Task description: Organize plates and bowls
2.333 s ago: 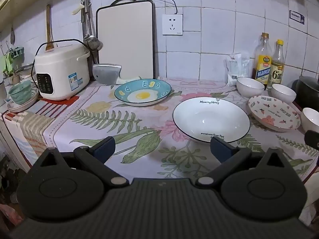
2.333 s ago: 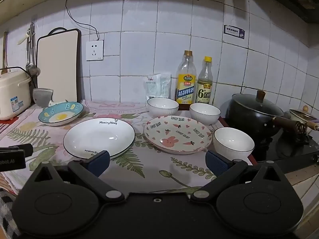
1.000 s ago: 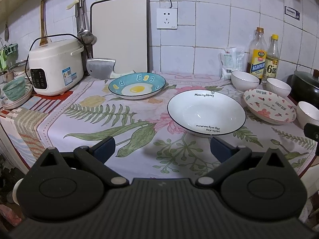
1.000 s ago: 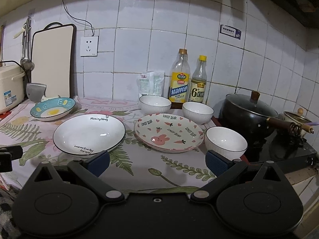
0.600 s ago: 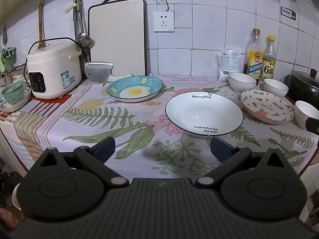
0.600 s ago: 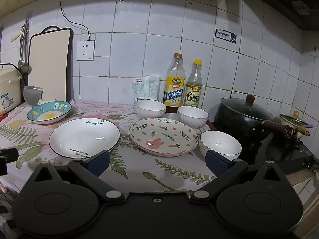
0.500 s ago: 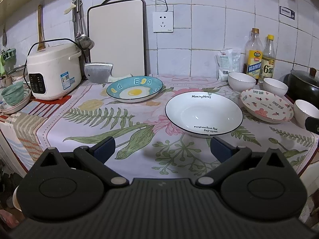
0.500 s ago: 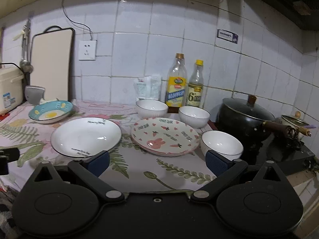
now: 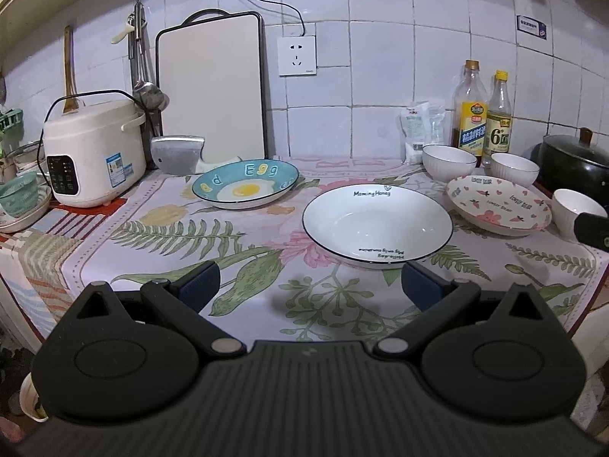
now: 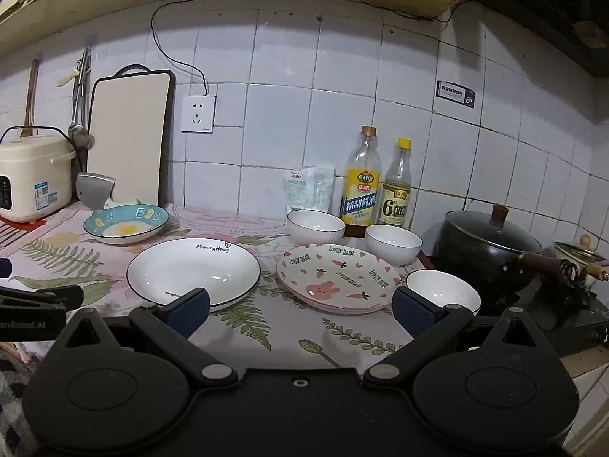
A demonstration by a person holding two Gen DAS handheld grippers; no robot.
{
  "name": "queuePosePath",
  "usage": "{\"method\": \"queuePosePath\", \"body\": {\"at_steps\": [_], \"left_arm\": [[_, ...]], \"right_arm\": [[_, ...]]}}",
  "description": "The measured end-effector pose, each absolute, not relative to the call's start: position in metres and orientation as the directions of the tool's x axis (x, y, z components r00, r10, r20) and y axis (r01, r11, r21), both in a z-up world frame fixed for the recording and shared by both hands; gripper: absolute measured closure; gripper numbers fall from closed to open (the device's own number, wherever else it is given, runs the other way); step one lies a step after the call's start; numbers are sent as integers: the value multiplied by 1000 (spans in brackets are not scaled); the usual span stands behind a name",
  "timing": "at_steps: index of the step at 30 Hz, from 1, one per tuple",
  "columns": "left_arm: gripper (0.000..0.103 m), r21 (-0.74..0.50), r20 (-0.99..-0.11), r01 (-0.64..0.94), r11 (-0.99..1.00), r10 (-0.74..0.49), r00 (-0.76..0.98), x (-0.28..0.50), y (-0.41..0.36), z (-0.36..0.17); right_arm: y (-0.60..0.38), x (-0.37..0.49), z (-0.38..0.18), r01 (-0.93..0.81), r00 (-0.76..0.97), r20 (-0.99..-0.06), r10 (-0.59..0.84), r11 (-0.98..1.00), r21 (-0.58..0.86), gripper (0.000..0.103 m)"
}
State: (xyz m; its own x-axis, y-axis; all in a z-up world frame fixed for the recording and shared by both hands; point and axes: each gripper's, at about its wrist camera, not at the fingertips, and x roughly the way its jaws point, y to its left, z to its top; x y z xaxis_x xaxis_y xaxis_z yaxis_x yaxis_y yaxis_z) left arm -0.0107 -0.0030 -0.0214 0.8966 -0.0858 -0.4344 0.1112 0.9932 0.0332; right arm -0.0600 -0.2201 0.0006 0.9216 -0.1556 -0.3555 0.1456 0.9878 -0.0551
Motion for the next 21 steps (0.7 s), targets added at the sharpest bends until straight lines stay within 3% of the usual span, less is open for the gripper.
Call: {"method": "queuePosePath", "body": {"at_steps": [21], "left_arm": [[0,47,-466,111,993,-77,882,1,-3,-28]], "right_arm": [[-210,-43,-12,90,907,-404,-122,991,-96,0]]}}
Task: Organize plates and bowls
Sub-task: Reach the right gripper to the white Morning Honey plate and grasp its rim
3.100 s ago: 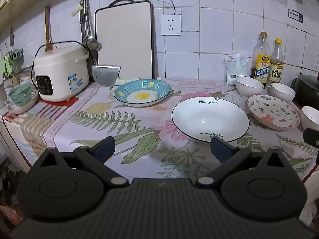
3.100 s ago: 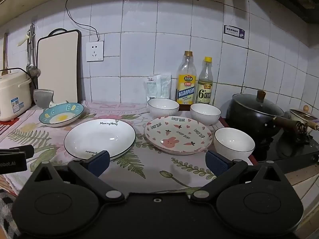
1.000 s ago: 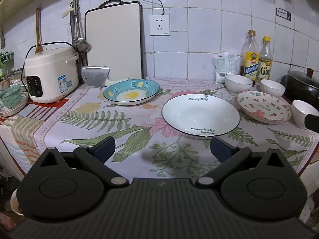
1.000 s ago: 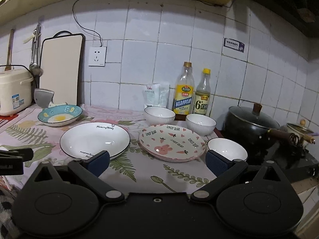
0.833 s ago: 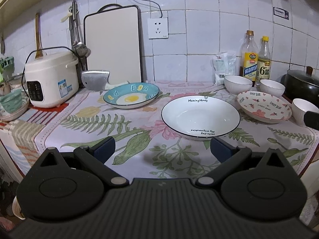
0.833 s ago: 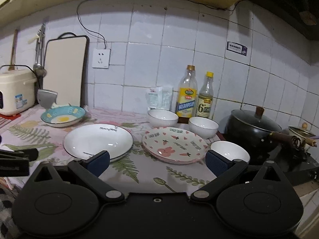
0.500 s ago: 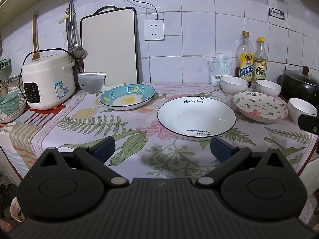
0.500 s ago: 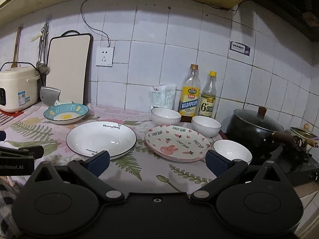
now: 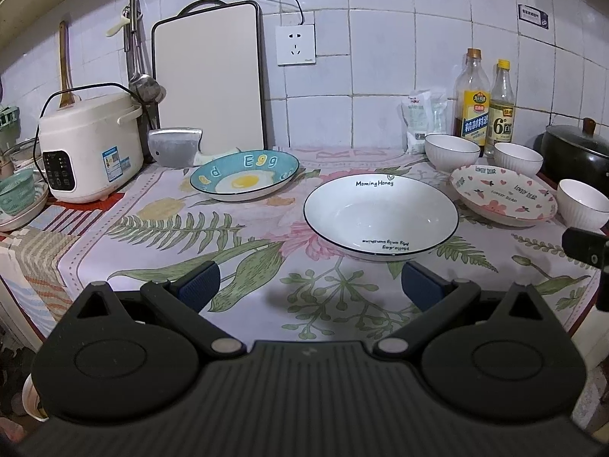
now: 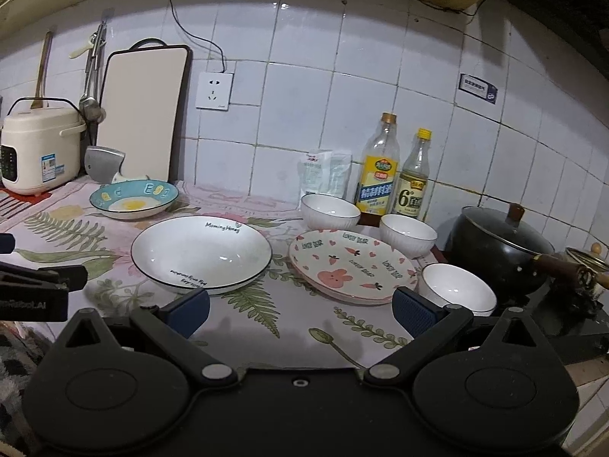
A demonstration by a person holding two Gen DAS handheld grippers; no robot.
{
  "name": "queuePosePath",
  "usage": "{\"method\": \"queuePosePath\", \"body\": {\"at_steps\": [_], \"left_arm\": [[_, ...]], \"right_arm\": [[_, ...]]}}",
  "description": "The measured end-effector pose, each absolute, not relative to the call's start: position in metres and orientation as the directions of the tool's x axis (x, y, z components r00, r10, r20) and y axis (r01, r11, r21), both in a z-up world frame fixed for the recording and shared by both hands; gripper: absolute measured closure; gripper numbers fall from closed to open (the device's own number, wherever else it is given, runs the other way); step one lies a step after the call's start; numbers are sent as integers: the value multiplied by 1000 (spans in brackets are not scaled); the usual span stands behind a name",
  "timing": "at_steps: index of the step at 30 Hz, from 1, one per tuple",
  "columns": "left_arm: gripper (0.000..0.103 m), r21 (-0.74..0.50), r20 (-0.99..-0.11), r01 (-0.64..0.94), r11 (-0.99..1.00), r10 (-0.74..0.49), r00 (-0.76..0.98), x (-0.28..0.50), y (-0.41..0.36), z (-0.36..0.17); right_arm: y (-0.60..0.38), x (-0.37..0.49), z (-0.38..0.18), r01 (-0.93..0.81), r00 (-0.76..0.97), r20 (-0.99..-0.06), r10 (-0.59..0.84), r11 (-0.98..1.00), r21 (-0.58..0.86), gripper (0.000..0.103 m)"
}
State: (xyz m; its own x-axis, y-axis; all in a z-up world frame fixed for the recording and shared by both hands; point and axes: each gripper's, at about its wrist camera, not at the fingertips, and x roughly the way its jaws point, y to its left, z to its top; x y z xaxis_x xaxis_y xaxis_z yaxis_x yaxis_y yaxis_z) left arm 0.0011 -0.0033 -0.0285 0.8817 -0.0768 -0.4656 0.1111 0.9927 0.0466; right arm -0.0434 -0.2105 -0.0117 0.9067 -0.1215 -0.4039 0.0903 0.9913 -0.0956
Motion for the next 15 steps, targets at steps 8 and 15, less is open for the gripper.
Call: {"method": "queuePosePath", "body": {"at_steps": [8,15], "left_arm": [[0,73,-499,101,992,-52,865,19,-2,-35],[0,-58,-510,86,995,-104,854,50,21,-45]], "right_arm": [[-213,-22,-23,44,917,-396,-57,998,-40,0],[-210,19,-42,-115,924,-364,119,993,34,0]]}}
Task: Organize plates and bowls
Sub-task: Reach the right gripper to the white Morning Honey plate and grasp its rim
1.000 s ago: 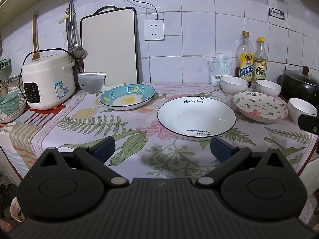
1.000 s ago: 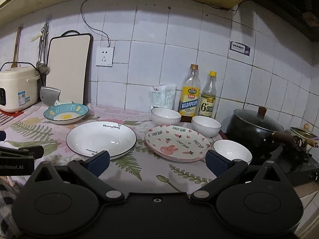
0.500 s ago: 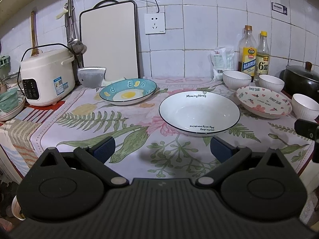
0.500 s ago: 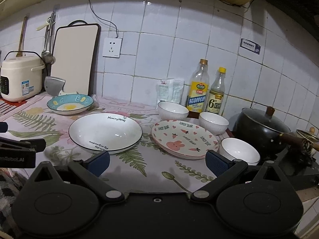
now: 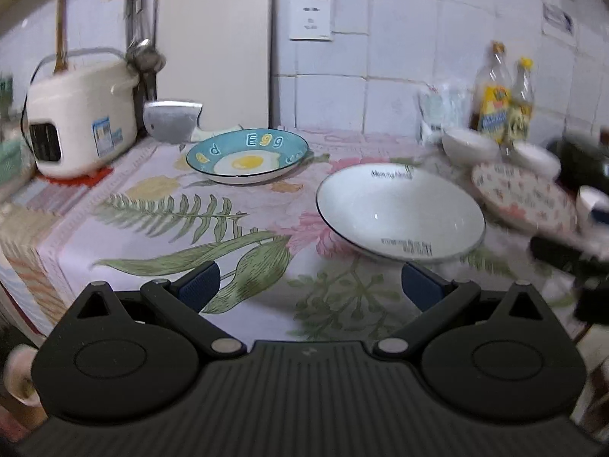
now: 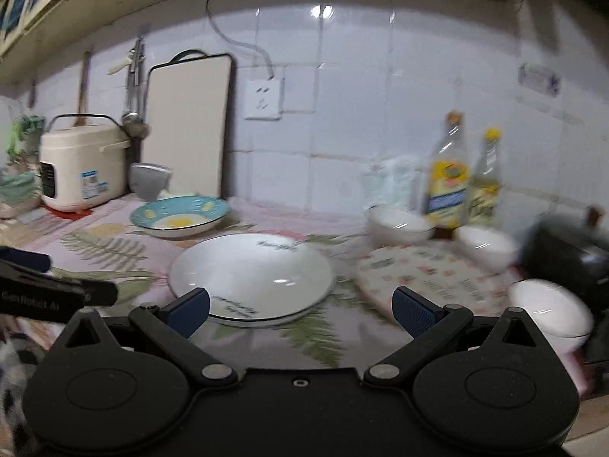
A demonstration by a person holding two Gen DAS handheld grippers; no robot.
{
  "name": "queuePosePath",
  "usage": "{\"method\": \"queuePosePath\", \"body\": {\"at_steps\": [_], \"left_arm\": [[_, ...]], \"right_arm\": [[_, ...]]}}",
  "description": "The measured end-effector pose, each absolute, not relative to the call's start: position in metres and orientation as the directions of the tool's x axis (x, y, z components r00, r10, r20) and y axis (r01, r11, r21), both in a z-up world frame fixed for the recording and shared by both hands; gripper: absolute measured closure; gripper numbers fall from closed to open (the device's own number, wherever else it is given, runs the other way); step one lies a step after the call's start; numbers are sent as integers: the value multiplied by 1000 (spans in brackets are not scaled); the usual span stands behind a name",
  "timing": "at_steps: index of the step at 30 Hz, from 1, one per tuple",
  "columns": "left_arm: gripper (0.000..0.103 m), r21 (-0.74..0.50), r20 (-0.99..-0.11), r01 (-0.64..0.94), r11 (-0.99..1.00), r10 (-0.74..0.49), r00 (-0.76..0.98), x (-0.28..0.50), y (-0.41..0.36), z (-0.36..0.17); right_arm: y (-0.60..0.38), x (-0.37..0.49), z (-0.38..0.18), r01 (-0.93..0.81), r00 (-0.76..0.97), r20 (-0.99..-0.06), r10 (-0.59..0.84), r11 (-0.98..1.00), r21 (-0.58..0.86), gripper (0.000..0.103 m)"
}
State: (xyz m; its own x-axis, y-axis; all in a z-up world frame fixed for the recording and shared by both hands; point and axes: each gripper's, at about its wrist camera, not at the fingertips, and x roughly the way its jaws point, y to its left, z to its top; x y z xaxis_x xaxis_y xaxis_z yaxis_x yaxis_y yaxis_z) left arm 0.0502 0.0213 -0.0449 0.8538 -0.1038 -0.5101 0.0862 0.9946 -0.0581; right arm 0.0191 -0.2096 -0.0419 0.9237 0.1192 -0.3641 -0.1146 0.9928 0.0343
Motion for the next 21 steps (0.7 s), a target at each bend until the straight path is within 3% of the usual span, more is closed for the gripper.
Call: {"method": "queuePosePath", "body": {"at_steps": [5,10,16,18,20,21], "left_arm": [[3,-128,-514,32,991,-94,853,76,41,-52],[6,-162,-528,41,986,-121,841,108,44,-59],[29,-184,-570,122,975,-207,795,155,25,-75],[42,-185,-585,144,972,-227,779,167,19,-79],[48,-207,-601,160,965,-254,758,175,16,-85],[53,-232,-619,158,960,-271,737,180,15,-88]], "right_arm": [[-216,66,-61,-171,852,-438,285,944,281,1],[-212,101,-77,-163,801,-508,316,932,323,9],[-219,129,-91,-135,780,-532,330,918,372,23],[-223,135,-95,-121,776,-540,325,918,378,27],[-228,141,-99,-97,768,-560,310,921,377,50],[-231,144,-101,-89,762,-569,309,920,381,56]]}}
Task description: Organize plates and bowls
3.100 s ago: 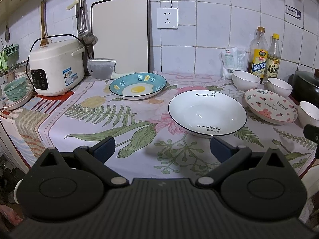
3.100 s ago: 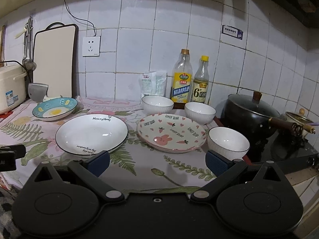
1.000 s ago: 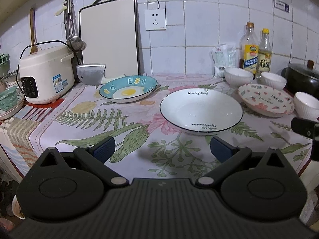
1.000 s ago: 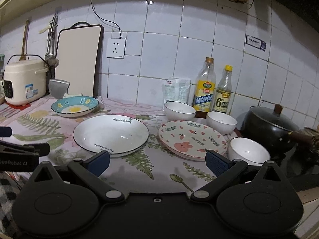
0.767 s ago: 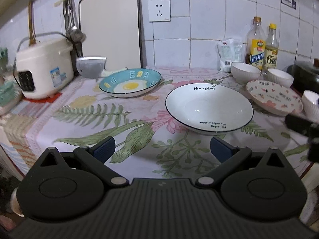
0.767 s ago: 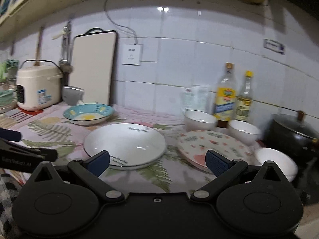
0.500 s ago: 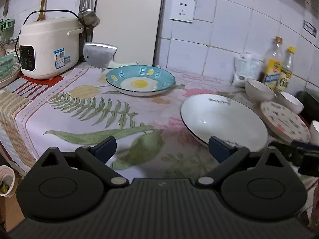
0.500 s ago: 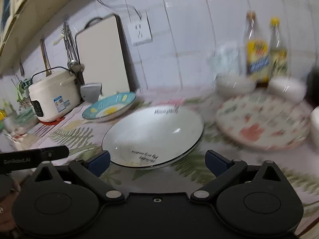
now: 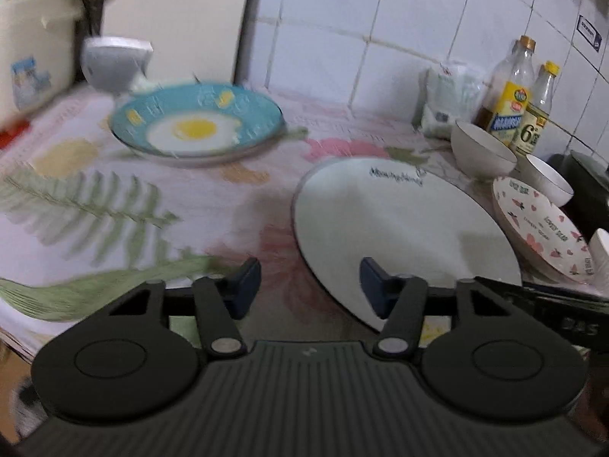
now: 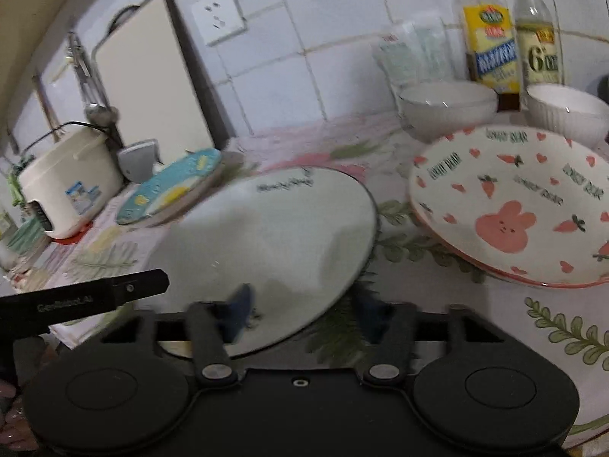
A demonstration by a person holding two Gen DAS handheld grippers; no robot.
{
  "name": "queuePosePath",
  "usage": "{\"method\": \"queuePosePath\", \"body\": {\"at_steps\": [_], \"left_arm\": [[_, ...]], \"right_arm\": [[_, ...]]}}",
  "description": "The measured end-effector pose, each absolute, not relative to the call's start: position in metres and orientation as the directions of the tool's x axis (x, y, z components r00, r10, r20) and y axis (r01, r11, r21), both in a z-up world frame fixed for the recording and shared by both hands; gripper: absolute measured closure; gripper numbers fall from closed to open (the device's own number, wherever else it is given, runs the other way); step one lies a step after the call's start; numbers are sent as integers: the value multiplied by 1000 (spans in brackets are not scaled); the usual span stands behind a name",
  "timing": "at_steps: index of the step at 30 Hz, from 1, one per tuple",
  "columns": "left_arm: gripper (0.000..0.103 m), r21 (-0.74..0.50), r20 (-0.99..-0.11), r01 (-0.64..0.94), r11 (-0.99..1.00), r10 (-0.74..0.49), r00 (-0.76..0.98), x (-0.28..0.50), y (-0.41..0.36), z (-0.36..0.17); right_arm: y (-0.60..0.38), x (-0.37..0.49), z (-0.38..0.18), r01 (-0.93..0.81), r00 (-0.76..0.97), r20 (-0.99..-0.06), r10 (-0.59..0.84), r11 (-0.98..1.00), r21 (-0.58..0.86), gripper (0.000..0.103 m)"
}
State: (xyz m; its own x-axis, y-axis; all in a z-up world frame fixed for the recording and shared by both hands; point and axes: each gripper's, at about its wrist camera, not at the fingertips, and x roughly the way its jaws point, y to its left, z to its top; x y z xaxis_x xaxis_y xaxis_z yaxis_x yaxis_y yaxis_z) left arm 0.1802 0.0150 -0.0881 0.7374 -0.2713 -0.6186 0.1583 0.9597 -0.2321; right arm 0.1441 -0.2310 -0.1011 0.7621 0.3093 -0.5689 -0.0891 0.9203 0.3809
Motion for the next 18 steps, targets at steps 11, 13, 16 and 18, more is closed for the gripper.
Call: {"method": "queuePosePath", "body": {"at_steps": [11,13,16,18], "left_arm": [[77,-207,-630,123,971,-229,742,178,-7,-97],[78,-196,-626,121,973,-220,749,176,-8,-97],[78,-182,-622,117,976,-206,756,175,-10,-94],[77,-164,-608,116,980,-193,770,174,-12,-88]], "right_arm": [[-237,155,-104,-169,748,-576,330,934,316,63],[-237,155,-104,-180,754,-568,332,935,307,63],[-235,152,-103,-184,759,-566,324,939,291,64],[-234,152,-102,-185,756,-568,325,939,291,64]]}}
